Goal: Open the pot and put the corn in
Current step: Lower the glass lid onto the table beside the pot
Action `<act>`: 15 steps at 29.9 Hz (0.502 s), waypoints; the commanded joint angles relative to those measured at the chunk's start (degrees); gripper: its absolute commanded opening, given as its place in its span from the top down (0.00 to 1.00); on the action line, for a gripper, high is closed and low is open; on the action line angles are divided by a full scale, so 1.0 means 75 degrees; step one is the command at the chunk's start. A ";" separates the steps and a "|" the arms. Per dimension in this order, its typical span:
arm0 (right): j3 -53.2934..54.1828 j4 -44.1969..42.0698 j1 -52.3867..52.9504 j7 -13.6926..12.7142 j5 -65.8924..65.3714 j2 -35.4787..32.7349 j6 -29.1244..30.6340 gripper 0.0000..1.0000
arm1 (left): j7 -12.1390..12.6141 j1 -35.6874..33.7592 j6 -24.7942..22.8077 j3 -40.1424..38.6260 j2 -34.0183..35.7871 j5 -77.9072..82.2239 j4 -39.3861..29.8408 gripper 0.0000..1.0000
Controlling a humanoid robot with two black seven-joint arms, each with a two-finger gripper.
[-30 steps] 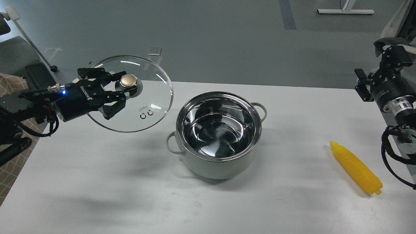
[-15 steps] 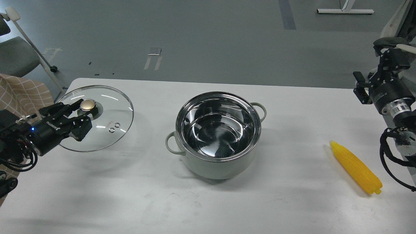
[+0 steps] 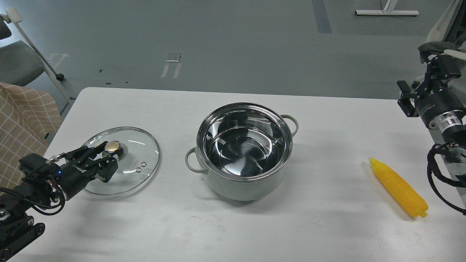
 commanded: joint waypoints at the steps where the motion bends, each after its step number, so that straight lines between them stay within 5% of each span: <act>1: 0.0003 0.0000 -0.0002 0.0000 0.0000 0.0000 0.0000 0.00 | 0.0001 0.0002 -0.0001 -0.0086 -0.0159 -0.0006 0.0063 1.00; 6: -0.0008 0.0012 -0.0002 0.0000 0.0000 0.0000 0.0000 0.00 | 0.0001 0.0014 -0.0001 -0.0075 -0.0277 -0.0006 0.0180 0.94; 15: -0.0008 0.0012 -0.0002 0.0000 0.0000 0.0000 0.0000 0.00 | 0.0001 0.0026 -0.0001 0.0019 -0.0300 -0.0007 0.0262 0.65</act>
